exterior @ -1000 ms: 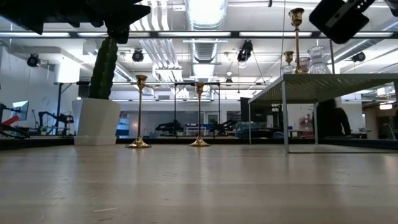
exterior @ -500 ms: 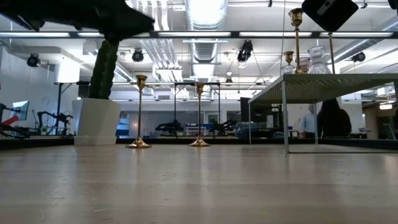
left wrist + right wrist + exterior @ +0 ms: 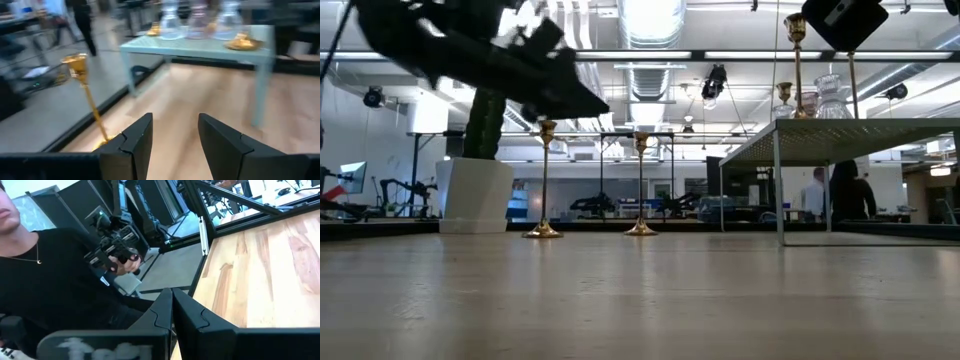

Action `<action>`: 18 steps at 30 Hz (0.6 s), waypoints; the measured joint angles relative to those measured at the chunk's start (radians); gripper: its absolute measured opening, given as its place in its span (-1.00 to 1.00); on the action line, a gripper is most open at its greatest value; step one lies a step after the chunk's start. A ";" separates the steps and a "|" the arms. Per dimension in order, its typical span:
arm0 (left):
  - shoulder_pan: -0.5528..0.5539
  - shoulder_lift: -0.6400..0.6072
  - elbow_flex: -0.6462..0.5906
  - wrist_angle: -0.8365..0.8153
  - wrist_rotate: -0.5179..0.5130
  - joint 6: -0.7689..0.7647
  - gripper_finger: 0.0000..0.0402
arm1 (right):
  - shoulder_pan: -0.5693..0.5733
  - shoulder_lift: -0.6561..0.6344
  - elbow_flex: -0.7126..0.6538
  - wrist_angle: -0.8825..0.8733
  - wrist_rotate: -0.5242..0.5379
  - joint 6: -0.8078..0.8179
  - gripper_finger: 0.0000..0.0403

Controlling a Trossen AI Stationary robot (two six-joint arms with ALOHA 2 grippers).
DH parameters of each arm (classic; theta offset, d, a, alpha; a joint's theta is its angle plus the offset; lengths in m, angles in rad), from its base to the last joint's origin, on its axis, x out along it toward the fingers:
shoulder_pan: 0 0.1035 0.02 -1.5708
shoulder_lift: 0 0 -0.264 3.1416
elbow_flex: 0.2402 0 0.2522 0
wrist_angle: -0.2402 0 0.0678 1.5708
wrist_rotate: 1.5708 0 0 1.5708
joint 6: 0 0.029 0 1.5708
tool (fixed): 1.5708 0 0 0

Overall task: Pick & Place candle stick holders
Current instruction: Put the gold candle holder on the shelf

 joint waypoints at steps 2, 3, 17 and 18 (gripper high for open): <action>0.027 0.066 0.060 0.005 -0.045 -0.010 -0.19 | 0.000 0.000 0.000 0.000 0.000 -0.001 -0.96; 0.043 0.098 0.096 0.001 -0.068 -0.011 -0.19 | 0.000 0.000 0.000 0.000 0.000 0.000 -0.96; 0.208 0.422 0.404 -0.134 -0.138 -0.138 -0.20 | 0.000 0.000 -0.002 0.001 0.022 0.006 -0.96; 0.217 0.432 0.405 -0.134 -0.139 -0.152 -0.20 | 0.001 0.000 -0.002 0.001 0.022 0.006 -0.96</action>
